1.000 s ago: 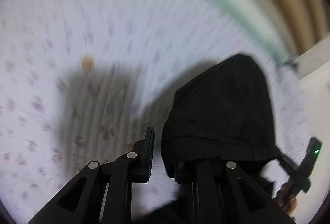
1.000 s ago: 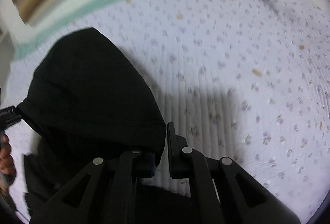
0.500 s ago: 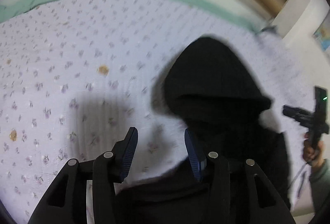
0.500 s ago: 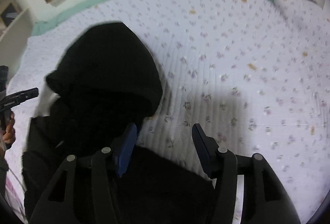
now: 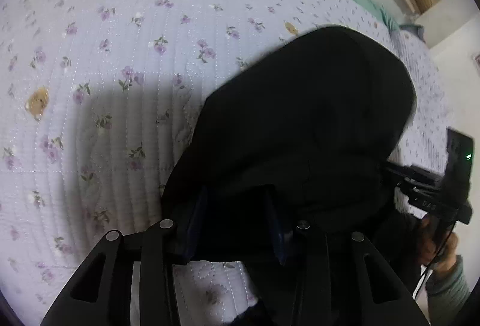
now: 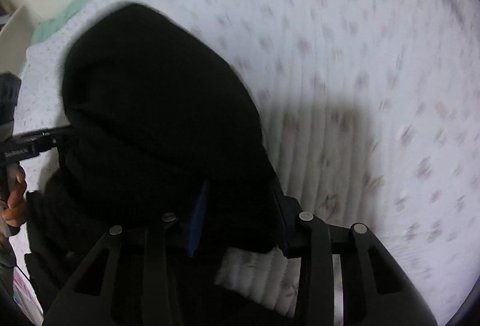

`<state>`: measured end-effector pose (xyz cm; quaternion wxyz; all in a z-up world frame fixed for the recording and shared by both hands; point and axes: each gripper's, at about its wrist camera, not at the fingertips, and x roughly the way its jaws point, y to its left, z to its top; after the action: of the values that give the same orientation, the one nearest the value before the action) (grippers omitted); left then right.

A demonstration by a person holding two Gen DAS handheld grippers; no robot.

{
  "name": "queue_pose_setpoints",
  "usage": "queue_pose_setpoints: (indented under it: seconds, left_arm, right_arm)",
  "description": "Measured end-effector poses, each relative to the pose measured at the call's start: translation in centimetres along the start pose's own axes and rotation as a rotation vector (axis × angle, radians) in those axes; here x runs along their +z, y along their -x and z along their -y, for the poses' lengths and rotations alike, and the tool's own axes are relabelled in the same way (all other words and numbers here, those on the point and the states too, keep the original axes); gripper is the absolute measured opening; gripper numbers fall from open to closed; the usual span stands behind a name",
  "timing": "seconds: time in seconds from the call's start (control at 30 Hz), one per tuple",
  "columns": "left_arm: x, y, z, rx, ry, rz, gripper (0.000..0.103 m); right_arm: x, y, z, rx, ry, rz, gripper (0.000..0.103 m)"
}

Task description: Fold large clothes

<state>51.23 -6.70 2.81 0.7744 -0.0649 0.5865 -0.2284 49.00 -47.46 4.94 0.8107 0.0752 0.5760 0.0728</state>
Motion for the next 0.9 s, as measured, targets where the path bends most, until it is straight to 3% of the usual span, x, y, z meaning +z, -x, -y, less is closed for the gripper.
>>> queue_pose_setpoints:
  seconds: [0.17, 0.3, 0.4, 0.47, 0.5, 0.53, 0.6, 0.67, 0.77, 0.83, 0.9]
  left_arm:
    - [-0.2, 3.3, 1.2, 0.008, -0.093, 0.04, 0.039]
    - [-0.2, 8.8, 3.1, -0.08, -0.208, 0.149, 0.039]
    - [1.4, 12.0, 3.0, -0.174, -0.195, 0.225, 0.04]
    - [3.0, 12.4, 2.5, -0.219, -0.166, 0.243, 0.054]
    - [4.1, 11.6, 2.3, -0.199, -0.147, 0.236, 0.069]
    - [5.1, 10.8, 2.1, -0.174, -0.131, 0.22, 0.072]
    - [7.0, 8.1, 1.5, -0.155, -0.101, 0.15, 0.072]
    - [9.0, 4.8, 1.4, -0.187, -0.072, 0.057, 0.068]
    - [8.7, 2.7, 1.2, -0.185, -0.104, 0.015, 0.065]
    - [8.7, 1.6, 1.2, -0.193, -0.098, -0.007, 0.065]
    - [8.9, 0.2, 0.7, -0.236, -0.071, -0.034, 0.065]
  right_arm:
    - [0.4, 1.7, 1.4, 0.016, -0.017, 0.009, 0.044]
    - [1.4, 4.5, 2.1, 0.092, 0.004, 0.044, 0.047]
    - [3.1, 6.6, 2.2, 0.132, 0.016, 0.096, 0.049]
    - [4.1, 7.7, 2.1, 0.161, 0.018, 0.138, 0.049]
    - [5.0, 8.1, 2.0, 0.171, 0.024, 0.158, 0.055]
    - [6.1, 7.8, 1.8, 0.161, 0.032, 0.162, 0.061]
    - [8.1, 6.7, 1.1, 0.15, 0.062, 0.146, 0.065]
    - [9.6, 4.6, 1.0, 0.167, 0.068, 0.098, 0.067]
    - [10.4, 1.3, -0.6, 0.211, 0.055, -0.009, 0.067]
    - [10.8, 0.1, -0.8, 0.186, 0.067, -0.02, 0.067]
    - [11.0, -0.7, -0.7, 0.234, 0.055, -0.037, 0.067]
